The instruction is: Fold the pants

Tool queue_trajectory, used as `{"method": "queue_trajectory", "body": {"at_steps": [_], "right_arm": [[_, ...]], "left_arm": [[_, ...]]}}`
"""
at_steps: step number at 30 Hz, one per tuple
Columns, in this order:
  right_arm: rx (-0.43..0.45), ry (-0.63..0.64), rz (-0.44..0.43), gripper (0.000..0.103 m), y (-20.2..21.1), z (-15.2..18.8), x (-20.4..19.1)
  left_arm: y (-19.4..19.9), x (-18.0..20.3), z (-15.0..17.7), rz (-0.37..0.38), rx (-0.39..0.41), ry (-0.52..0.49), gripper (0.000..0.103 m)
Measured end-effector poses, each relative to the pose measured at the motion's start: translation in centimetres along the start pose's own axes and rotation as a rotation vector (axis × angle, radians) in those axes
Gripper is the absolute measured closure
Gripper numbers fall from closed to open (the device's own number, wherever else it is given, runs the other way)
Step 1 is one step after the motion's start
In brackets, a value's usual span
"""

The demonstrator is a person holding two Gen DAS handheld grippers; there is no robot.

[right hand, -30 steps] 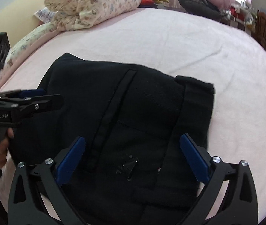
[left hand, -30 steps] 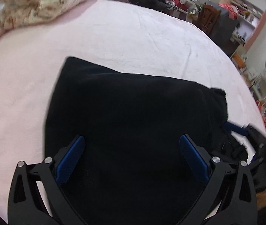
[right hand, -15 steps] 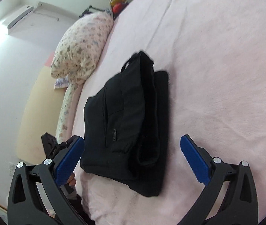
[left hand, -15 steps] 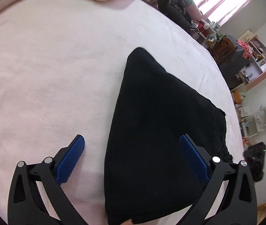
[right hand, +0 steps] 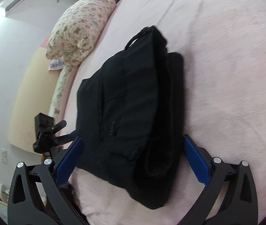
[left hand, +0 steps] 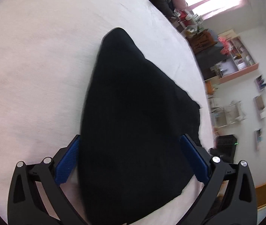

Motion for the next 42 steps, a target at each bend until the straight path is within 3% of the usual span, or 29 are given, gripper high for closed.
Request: {"method": "queue_trajectory", "body": {"at_steps": [9,15,20,27,29,31,37,42], "right_arm": [[0.011,-0.035,0.022,0.001,-0.8,-0.6,0.5],[0.049,0.044,0.058,0.002,-1.6,-0.8,-0.9],[0.057,-0.003,0.014,0.022,-1.6,-1.1,-0.2],[0.060,-0.038,0.015,0.037,-1.8,-1.2,0.7],[0.060,-0.056,0.003,0.043,-1.8,-1.3,1.0],[0.062,-0.062,-0.006,0.044,-1.8,-1.3,1.1],[0.086,-0.041,0.010,0.050,-1.7,-1.2,0.7],[0.112,-0.028,0.002,0.058,-1.3,-1.2,0.4]], "left_arm": [[-1.7,0.0,0.4,-0.005,-0.042,-0.067,0.002],[-1.5,-0.1,0.4,0.017,-0.019,-0.065,0.002],[-1.2,0.1,0.3,0.059,-0.005,-0.043,0.002],[-1.5,0.5,0.3,0.056,0.011,-0.046,0.003],[-1.3,0.4,0.2,0.061,0.023,-0.033,0.008],[-1.1,0.0,0.1,0.055,0.030,-0.020,0.027],[-0.8,-0.7,0.1,0.008,0.045,0.002,0.064],[-0.7,-0.3,0.1,-0.005,0.067,-0.015,0.079]]}}
Point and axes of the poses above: each gripper's, at about its wrist camera, not at the fingertips, and y roughly against the way its jaws point, x to its right, z to its underside, the point moved 8 cm from there along -y, roughly the way its jaws point, and after that the axes turned 14 degrees about z, right-handed, at the moved point
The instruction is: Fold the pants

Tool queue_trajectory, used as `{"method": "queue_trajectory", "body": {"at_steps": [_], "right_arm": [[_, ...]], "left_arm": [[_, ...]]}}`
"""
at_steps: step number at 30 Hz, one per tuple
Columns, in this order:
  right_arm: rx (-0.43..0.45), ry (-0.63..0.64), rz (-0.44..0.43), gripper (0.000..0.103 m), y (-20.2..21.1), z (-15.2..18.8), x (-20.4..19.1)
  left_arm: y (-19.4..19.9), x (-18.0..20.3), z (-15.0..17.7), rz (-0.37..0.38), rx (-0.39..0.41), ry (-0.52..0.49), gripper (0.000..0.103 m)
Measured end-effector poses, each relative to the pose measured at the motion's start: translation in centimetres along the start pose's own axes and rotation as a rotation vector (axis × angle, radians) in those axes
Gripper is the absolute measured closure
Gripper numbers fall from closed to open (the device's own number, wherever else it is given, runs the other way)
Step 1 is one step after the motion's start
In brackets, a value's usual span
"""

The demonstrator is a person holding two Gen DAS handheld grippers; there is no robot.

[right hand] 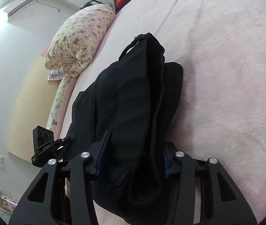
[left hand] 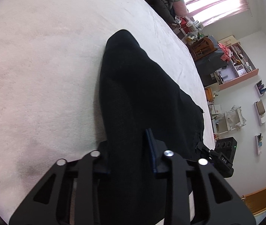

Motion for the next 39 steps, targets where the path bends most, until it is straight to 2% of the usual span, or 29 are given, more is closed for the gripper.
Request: {"method": "queue_trajectory", "body": {"at_steps": [7,15,21,26,32,35,39], "right_arm": [[0.033,-0.014,-0.054,0.064,0.7,-0.3,-0.1],[0.107,-0.014,-0.152,0.066,2.3,-1.0,-0.9],[0.151,-0.013,-0.202,0.067,3.7,-1.4,-1.8],[0.183,-0.024,-0.244,0.067,5.0,-2.0,-2.7],[0.215,-0.015,-0.244,0.067,6.0,-3.4,-3.6],[0.226,-0.035,-0.240,0.067,6.0,-5.0,-3.4],[0.243,-0.052,-0.237,0.067,5.5,-7.3,-3.5]], "left_arm": [[0.9,0.7,-0.5,0.009,0.056,-0.050,0.092],[1.8,2.6,-0.8,0.046,0.122,-0.094,0.094],[2.5,5.0,-0.6,0.035,0.160,-0.161,0.094],[3.5,6.3,-0.5,0.056,0.192,-0.185,0.094],[2.6,7.1,-1.8,0.030,0.188,-0.196,0.094],[1.4,8.3,-3.2,-0.029,0.181,-0.243,0.094],[0.3,9.2,-4.9,-0.062,0.187,-0.262,0.094]]}}
Point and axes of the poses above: each gripper's, at about its wrist camera, not at the fingertips, and y roughly against the way its jaws point, x to its right, z to its underside, the point moved 8 cm from there along -y, roughly the way its jaws point, and after that the axes turned 14 degrees about z, right-handed, at the moved point
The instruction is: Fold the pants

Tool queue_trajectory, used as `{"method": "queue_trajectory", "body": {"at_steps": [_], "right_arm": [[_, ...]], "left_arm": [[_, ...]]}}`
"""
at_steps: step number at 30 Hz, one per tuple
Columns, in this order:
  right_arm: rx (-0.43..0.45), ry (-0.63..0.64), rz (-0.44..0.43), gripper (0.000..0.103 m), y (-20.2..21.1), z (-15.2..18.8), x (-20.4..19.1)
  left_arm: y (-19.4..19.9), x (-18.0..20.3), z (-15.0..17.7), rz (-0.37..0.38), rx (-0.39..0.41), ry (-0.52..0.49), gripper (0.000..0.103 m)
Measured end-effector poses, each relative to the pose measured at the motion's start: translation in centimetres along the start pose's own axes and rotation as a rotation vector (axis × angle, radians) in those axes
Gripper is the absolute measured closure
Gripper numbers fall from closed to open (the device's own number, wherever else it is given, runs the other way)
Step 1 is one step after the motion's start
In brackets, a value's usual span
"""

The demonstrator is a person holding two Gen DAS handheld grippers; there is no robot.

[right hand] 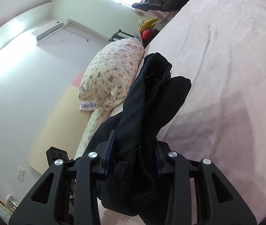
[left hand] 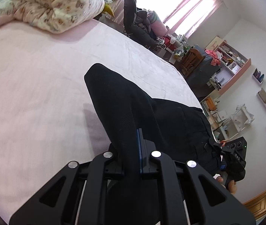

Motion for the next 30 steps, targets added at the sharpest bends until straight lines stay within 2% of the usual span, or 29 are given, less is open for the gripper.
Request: {"method": "queue_trajectory", "body": {"at_steps": [8,10,12,13,15,17,19,20,22,24,26,27,29,30], "right_arm": [[0.020,-0.001,0.049,0.067,-3.2,-2.2,1.2],[0.007,-0.010,0.084,0.067,-4.0,-2.0,2.6],[-0.027,-0.026,0.159,0.067,-5.4,-1.4,4.7],[-0.034,-0.031,0.193,0.067,-5.8,-1.2,5.6],[-0.045,-0.048,0.184,0.066,-5.9,-0.7,6.7],[-0.045,-0.027,0.213,0.063,-6.0,-0.3,6.6],[-0.050,-0.027,0.237,0.057,-6.0,-0.2,6.5],[-0.065,-0.041,0.245,0.054,-6.1,-0.2,6.7],[-0.085,-0.067,0.263,0.047,-5.8,-0.1,7.2],[-0.066,-0.087,0.272,0.046,-4.6,-0.4,7.4],[0.030,-0.090,0.317,0.046,-2.2,-1.5,7.6],[0.101,-0.068,0.334,0.046,-0.8,-2.2,7.1],[0.200,0.004,0.346,0.046,1.0,-3.1,5.1],[0.222,0.061,0.340,0.046,1.2,-3.1,3.4]], "left_arm": [[-3.5,-2.0,-1.6,-0.061,0.002,-0.001,0.094],[-4.8,-3.8,-1.2,-0.079,-0.026,0.041,0.094],[-5.9,-6.1,-0.2,-0.110,-0.054,0.099,0.093],[-6.1,-6.9,0.2,-0.104,-0.056,0.118,0.092],[-6.0,-7.9,0.7,-0.052,-0.036,0.152,0.090],[-5.9,-8.7,1.0,-0.065,-0.031,0.169,0.079],[-5.4,-9.3,1.1,-0.084,-0.016,0.200,0.056],[-5.0,-9.7,1.2,-0.088,-0.003,0.223,0.052],[-3.0,-10.9,0.9,-0.100,0.055,0.287,0.035],[-0.3,-12.0,0.5,-0.137,0.120,0.329,0.027],[2.5,-12.4,-0.5,-0.213,0.186,0.314,0.027],[3.9,-11.9,-1.3,-0.245,0.219,0.272,0.025],[4.7,-9.5,-2.5,-0.263,0.246,0.160,0.019],[4.4,-8.2,-2.9,-0.265,0.243,0.114,0.013]]}}
Point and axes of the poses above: each gripper's, at about its wrist camera, not at the fingertips, and y roughly against the way its jaws point, x to its right, z to its underside, the point moved 8 cm from there along -y, roughly the way its jaws point, and after that the axes turned 14 degrees about z, right-handed, at the moved point
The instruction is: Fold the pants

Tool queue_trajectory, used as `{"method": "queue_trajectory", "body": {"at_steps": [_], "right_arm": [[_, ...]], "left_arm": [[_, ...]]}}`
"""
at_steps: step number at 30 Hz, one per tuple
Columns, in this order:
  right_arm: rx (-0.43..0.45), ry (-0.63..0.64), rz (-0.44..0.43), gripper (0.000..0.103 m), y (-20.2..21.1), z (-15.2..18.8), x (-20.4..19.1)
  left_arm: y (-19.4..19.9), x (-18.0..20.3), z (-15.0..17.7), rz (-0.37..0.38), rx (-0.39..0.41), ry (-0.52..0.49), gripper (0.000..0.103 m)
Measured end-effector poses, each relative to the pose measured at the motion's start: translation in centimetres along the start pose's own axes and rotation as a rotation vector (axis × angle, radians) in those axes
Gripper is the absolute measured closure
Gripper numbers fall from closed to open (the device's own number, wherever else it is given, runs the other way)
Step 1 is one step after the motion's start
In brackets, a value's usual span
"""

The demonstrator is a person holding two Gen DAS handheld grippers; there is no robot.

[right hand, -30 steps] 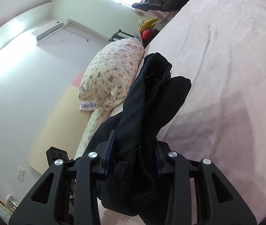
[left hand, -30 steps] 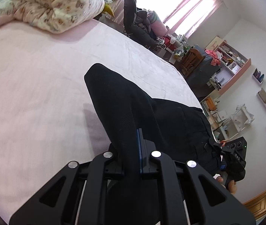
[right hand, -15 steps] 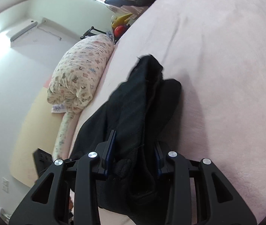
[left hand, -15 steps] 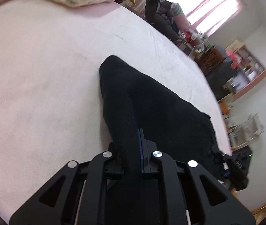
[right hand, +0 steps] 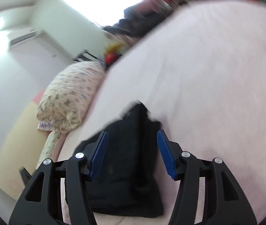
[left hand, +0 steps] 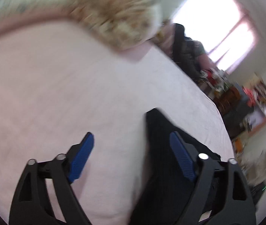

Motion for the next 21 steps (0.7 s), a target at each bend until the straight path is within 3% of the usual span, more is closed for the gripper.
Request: {"method": "queue_trajectory", "body": {"at_steps": [2,5,8,12,14,16,21], "right_arm": [[0.013,0.126,0.004,0.046,0.0,0.6,-3.6],[0.028,0.342,0.067,0.046,-1.0,2.8,-8.1],[0.020,0.434,0.114,0.046,-2.4,4.8,-9.8],[-0.065,0.451,0.233,0.046,-5.2,6.9,-7.7],[-0.099,0.485,0.269,0.046,-6.3,8.0,-7.1],[-0.091,0.529,0.291,0.046,-6.4,8.8,-6.9],[-0.088,0.549,0.304,0.039,-6.8,9.2,-7.1]], "left_arm": [[-0.8,4.1,0.3,0.020,-0.009,-0.127,0.007],[-2.3,8.5,2.1,0.080,-0.037,-0.226,0.002],[-5.8,10.9,4.4,0.058,-0.145,-0.316,0.002],[-9.9,9.5,8.4,-0.130,-0.313,-0.423,0.002],[-10.9,8.6,10.1,-0.180,-0.359,-0.500,0.002],[-11.0,7.6,11.0,-0.198,-0.352,-0.537,0.002],[-11.2,7.2,11.1,-0.189,-0.342,-0.505,0.002]]}}
Point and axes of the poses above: each gripper's, at about its wrist camera, not at the fingertips, and y roughly against the way its jaws point, x to its right, z to its underside, the point moved 8 cm from there along -y, roughly the way its jaws point, and after that the axes turned 14 degrees about z, right-handed, at the moved point
